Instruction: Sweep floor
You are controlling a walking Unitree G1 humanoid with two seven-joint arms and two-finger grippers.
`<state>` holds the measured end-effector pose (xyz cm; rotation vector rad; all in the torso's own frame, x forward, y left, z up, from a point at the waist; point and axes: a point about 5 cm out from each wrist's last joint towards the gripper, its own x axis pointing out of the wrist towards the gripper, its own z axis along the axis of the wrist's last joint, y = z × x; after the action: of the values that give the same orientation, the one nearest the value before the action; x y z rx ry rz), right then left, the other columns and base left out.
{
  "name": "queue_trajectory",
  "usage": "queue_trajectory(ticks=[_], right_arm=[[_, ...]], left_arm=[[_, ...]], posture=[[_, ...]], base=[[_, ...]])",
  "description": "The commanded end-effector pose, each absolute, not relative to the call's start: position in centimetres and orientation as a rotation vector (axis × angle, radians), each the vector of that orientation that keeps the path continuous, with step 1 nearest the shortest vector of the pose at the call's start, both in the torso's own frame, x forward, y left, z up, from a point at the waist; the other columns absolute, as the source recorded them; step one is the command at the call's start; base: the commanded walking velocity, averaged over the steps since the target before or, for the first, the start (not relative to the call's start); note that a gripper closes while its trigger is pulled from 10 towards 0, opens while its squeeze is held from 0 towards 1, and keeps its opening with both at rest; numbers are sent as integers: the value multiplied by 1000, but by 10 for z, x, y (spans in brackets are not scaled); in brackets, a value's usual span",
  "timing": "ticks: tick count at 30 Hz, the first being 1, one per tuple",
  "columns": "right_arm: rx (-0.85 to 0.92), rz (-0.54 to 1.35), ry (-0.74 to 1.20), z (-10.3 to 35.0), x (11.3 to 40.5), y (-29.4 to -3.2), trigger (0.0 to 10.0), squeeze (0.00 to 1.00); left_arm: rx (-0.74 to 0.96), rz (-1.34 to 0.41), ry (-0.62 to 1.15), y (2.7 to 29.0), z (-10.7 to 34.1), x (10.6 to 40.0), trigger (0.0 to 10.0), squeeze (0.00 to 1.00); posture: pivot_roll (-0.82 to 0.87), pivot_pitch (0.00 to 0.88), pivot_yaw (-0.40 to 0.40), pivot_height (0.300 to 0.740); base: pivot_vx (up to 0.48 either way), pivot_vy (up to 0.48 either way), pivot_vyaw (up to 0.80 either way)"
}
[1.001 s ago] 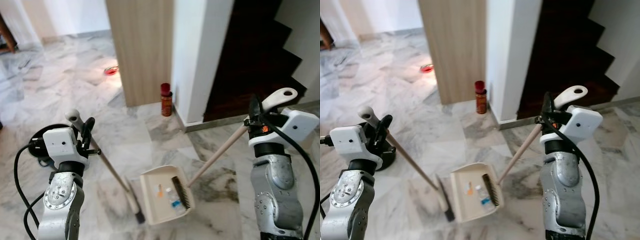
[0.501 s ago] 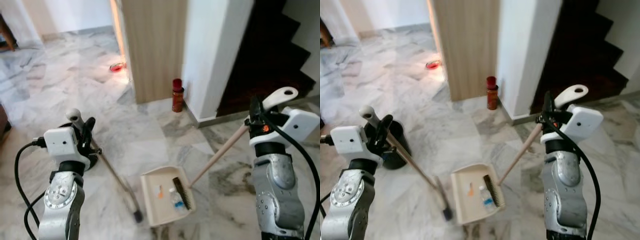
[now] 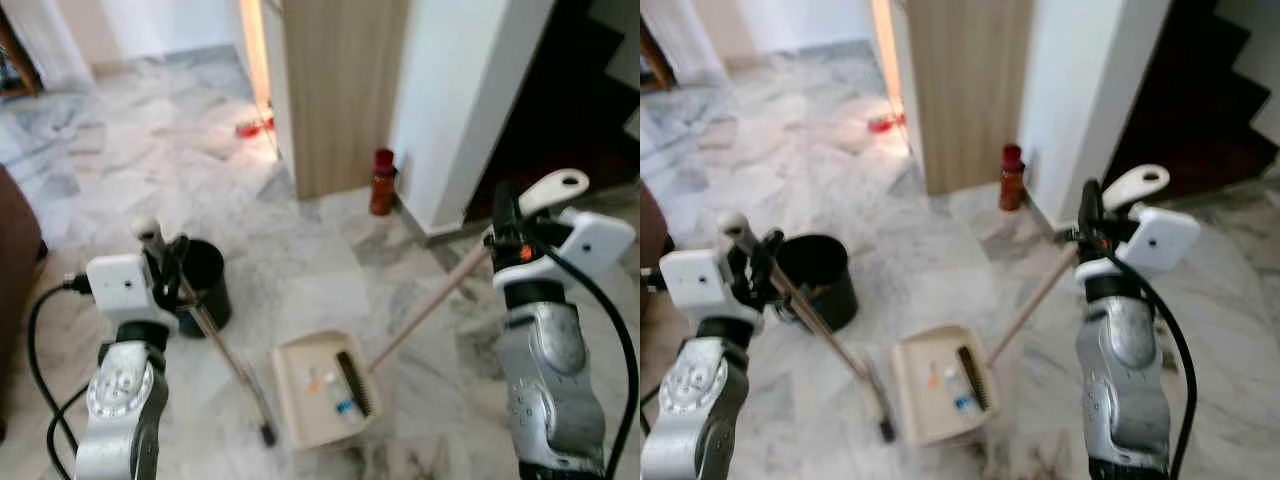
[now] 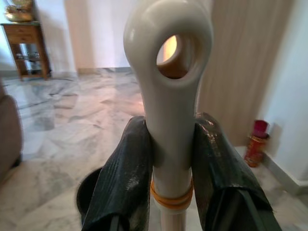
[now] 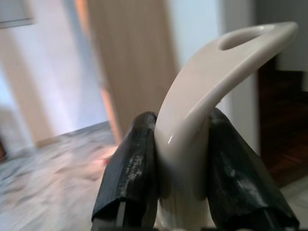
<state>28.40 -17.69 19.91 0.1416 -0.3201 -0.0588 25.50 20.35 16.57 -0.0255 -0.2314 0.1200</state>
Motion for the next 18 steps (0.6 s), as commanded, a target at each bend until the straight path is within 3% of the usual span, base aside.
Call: queue_trajectory(ticks=[1, 18], right_arm=[[178, -51, -401, 216, 281, -177, 10000, 0], [190, -44, -401, 217, 282, -175, 10000, 0]], left_arm=[[7, 118, -286, 203, 178, 254, 10000, 0], [0, 117, -284, 202, 177, 254, 10000, 0]], posture=[[-9, 101, 44, 740], [-7, 99, 44, 740]], base=[[0, 450, 0], [0, 453, 0]])
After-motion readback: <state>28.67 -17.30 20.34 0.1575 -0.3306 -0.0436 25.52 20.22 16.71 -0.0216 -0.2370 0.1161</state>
